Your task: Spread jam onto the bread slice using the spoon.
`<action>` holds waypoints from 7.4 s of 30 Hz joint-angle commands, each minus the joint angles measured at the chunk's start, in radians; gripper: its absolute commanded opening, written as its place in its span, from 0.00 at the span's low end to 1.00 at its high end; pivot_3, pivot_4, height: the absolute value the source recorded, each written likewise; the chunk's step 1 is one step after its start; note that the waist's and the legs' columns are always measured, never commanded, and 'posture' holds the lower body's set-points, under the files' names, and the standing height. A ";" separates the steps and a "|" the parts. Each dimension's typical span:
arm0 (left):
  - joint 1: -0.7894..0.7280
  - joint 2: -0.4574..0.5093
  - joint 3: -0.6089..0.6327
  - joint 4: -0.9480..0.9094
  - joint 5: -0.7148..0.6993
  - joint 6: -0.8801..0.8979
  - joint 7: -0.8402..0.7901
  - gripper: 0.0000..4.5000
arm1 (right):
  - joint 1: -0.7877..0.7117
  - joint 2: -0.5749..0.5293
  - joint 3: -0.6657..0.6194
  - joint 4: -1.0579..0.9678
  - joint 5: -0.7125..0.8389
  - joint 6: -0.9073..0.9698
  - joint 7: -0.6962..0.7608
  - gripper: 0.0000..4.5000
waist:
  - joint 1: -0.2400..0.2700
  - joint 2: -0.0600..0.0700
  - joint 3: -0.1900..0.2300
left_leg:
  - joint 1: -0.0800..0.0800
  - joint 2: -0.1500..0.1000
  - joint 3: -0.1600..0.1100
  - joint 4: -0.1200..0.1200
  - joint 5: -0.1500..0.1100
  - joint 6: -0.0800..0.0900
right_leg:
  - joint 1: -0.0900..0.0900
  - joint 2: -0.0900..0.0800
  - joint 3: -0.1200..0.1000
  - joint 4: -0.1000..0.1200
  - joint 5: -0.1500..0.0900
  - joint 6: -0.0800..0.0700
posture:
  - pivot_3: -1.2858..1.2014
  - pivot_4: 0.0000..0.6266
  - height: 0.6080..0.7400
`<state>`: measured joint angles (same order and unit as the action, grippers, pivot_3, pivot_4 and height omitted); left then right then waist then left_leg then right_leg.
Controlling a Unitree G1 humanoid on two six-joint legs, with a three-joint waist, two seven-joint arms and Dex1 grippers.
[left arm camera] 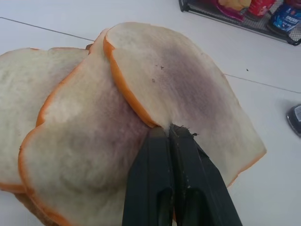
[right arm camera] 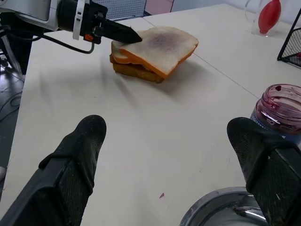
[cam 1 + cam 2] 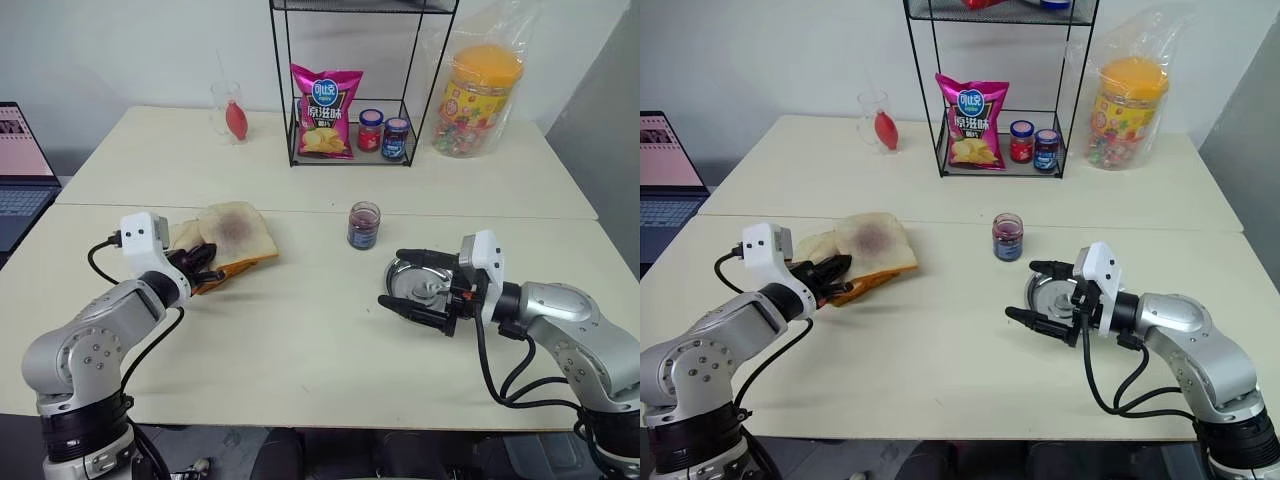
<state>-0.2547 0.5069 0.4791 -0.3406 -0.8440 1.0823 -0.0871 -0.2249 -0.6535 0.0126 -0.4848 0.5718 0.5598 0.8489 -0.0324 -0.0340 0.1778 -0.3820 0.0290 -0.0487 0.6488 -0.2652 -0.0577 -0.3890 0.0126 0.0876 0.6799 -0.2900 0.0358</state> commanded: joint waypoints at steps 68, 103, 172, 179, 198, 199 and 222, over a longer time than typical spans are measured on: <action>0.475 0.020 -0.276 -0.175 0.058 -0.326 -0.397 0.56 | 0.084 -0.183 -0.019 -0.047 0.014 0.008 0.150 1.00 | 0.000 0.001 0.001 | 0.001 0.000 0.002 -0.002 0.000 0.000 | 0.000 0.000 0.003 -0.002 -0.004 0.002 | 0.52 0.24 1.00; 0.259 0.366 -0.225 -0.445 -0.043 -0.441 -0.679 0.99 | 0.234 0.244 -0.397 0.166 -0.047 -0.131 -0.435 1.00 | -0.004 0.005 0.005 | 0.000 0.001 0.004 -0.003 0.000 0.000 | -0.001 0.000 0.005 -0.001 -0.003 -0.001 | 0.52 0.24 1.00; 0.274 0.291 -0.225 -0.382 0.152 -0.547 -0.664 1.00 | -0.047 0.122 -0.399 0.079 0.442 0.222 -0.398 0.00 | -0.020 0.008 0.007 | 0.001 0.001 0.007 -0.002 0.000 0.000 | -0.002 0.001 0.006 -0.001 -0.005 0.004 | 0.52 0.24 1.00; 0.316 0.258 -0.197 -0.374 0.204 -0.566 -0.611 1.00 | -0.248 0.085 -0.300 0.075 0.409 0.214 -0.373 0.00 | -0.022 0.008 0.007 | 0.000 0.001 0.007 -0.002 0.000 0.000 | -0.002 0.001 0.007 -0.001 -0.005 0.004 | 0.52 0.24 1.00; 0.331 0.209 -0.184 -0.355 0.229 -0.570 -0.550 1.00 | -0.649 0.182 0.093 0.492 -0.137 -0.075 -0.213 0.00 | -0.024 0.008 0.007 | -0.006 0.001 0.008 -0.003 0.000 0.000 | -0.010 0.000 0.006 0.000 -0.002 -0.001 | 0.52 0.24 1.00; 0.337 0.209 -0.177 -0.351 0.228 -0.570 -0.551 1.00 | -0.654 0.187 0.102 0.505 -0.155 -0.088 -0.204 0.00 | -0.024 0.008 0.007 | -0.008 0.001 0.008 -0.002 0.000 0.000 | -0.012 0.000 0.006 0.001 -0.001 -0.001 | 0.52 0.24 1.00; 0.357 0.231 -0.150 -0.321 0.231 -0.588 -0.613 1.00 | -0.688 0.302 0.164 0.682 -0.382 -0.181 -0.157 0.00 | -0.024 0.008 0.007 | -0.015 0.001 0.001 -0.002 0.000 0.000 | -0.018 -0.001 0.002 0.002 -0.001 -0.002 | 0.52 0.24 1.00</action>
<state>0.1049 0.7263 0.3033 -0.6521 -0.6157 0.5151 -0.6928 -0.8820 -0.3589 0.1850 0.2077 0.2034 0.4069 0.6963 -0.0563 -0.0255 0.1851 -0.3969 0.0302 -0.0479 0.6471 -0.2653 -0.0577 -0.4068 0.0117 0.0893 0.6823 -0.2906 0.0342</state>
